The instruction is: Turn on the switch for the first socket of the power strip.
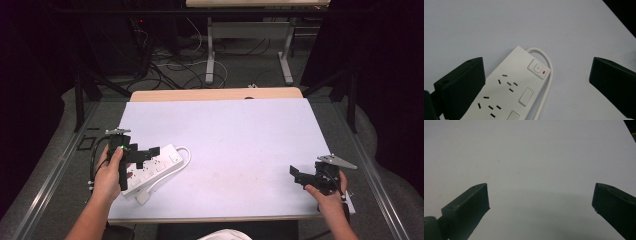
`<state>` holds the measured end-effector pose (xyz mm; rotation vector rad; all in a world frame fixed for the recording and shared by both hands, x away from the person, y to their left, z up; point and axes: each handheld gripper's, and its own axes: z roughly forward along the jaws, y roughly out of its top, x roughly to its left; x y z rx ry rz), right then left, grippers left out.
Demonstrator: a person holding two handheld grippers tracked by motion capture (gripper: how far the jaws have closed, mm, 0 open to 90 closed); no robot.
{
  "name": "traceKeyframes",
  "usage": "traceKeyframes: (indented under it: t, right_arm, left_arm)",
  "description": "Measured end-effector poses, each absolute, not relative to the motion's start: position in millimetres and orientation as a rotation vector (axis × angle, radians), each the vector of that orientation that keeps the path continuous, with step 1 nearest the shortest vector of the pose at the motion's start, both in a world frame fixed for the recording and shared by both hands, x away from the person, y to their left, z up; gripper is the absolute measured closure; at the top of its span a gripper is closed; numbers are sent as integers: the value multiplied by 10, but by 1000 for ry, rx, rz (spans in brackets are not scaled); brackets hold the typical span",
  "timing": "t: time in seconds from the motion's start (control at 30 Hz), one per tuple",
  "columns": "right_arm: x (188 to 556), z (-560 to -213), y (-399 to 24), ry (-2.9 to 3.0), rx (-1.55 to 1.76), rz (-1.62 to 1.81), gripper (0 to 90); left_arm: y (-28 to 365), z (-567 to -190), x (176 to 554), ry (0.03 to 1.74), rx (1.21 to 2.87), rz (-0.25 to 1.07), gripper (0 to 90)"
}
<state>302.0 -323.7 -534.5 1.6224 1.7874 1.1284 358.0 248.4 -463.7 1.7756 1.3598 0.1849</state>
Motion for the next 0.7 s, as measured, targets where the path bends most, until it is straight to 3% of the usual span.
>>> traceKeyframes:
  t: [0.7]
  right_arm:
    - [3019, -5343, -3257, 1783, 1613, 1125, 4]
  left_arm:
    - [2529, -4922, 3358, 1286, 1759, 334, 1]
